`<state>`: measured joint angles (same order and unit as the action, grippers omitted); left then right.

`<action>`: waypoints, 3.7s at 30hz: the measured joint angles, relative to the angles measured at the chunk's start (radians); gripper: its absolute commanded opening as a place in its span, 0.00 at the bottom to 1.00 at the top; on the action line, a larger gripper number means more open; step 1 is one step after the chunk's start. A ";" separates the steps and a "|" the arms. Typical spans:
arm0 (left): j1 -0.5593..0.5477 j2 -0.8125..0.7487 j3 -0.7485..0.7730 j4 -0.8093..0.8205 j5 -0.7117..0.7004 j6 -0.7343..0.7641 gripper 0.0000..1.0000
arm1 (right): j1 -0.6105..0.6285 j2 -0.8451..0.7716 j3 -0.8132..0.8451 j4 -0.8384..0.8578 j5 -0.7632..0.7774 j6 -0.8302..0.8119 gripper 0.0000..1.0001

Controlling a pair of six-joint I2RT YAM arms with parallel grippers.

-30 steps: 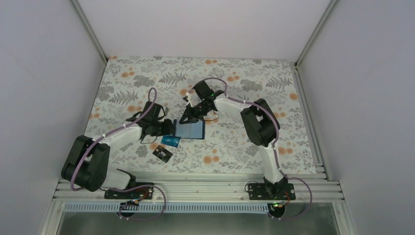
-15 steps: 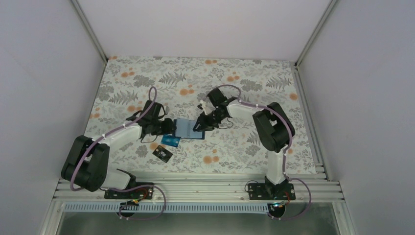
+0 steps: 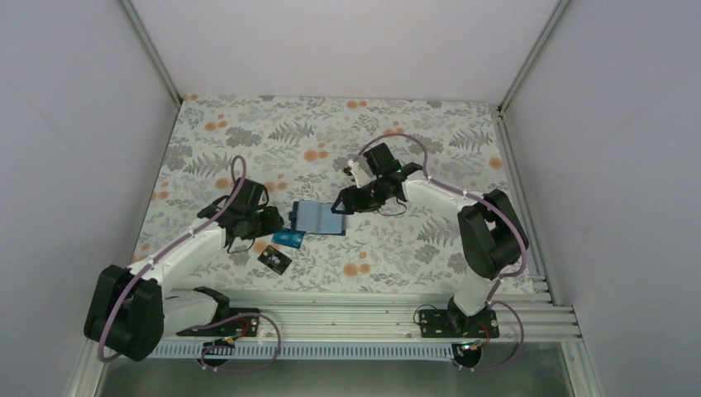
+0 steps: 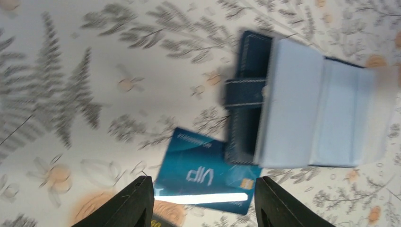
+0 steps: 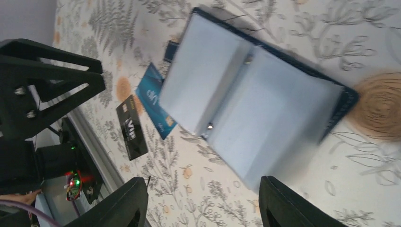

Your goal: Put the credit cards into the card holder

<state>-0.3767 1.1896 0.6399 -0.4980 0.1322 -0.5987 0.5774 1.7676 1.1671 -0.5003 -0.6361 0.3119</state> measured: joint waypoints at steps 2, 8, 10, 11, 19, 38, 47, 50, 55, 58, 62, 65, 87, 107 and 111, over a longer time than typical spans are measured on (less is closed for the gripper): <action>-0.001 -0.035 -0.022 -0.027 -0.024 -0.035 0.58 | 0.019 -0.024 -0.008 0.011 0.001 -0.006 0.62; -0.026 -0.074 -0.075 -0.124 -0.108 -0.166 0.58 | 0.127 -0.028 -0.026 0.056 -0.012 -0.006 0.62; -0.045 -0.066 -0.076 -0.140 -0.137 -0.198 0.57 | 0.165 -0.025 -0.026 0.069 -0.013 -0.006 0.62; -0.056 -0.050 -0.077 -0.142 -0.158 -0.219 0.57 | 0.186 -0.025 -0.027 0.076 -0.014 -0.005 0.62; -0.082 -0.008 -0.144 -0.068 -0.177 -0.241 0.53 | 0.233 -0.027 -0.089 0.116 -0.010 0.002 0.62; -0.307 0.013 -0.175 0.116 -0.180 -0.312 0.50 | 0.233 -0.191 -0.264 0.146 0.022 0.056 0.62; -0.416 0.024 -0.172 0.129 -0.211 -0.383 0.50 | 0.242 -0.223 -0.365 0.205 0.012 0.169 0.63; -0.440 0.020 -0.173 0.124 -0.225 -0.409 0.50 | 0.263 -0.225 -0.397 0.233 0.007 0.219 0.63; -0.453 0.002 -0.166 0.058 -0.247 -0.433 0.51 | 0.306 -0.232 -0.409 0.269 0.003 0.280 0.63; -0.453 0.002 -0.154 0.000 -0.274 -0.435 0.51 | 0.327 -0.232 -0.409 0.285 0.005 0.304 0.64; -0.453 0.009 -0.145 -0.043 -0.304 -0.434 0.51 | 0.347 -0.232 -0.408 0.298 0.010 0.329 0.63; -0.453 0.024 -0.138 -0.045 -0.319 -0.433 0.51 | 0.360 -0.232 -0.407 0.304 0.016 0.349 0.64; -0.453 -0.026 -0.175 -0.014 -0.311 -0.408 0.51 | 0.631 -0.086 -0.394 0.565 0.108 0.832 0.66; -0.457 -0.084 -0.198 -0.043 -0.290 -0.388 0.51 | 0.774 0.051 -0.310 0.690 0.345 1.183 0.59; -0.457 -0.093 -0.198 -0.055 -0.290 -0.379 0.51 | 0.782 0.097 -0.293 0.721 0.386 1.232 0.55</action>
<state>-0.8333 1.0962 0.4419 -0.5533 -0.1574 -0.9779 1.3590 1.8648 0.8745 0.2211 -0.2501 1.5440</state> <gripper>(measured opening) 0.512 0.578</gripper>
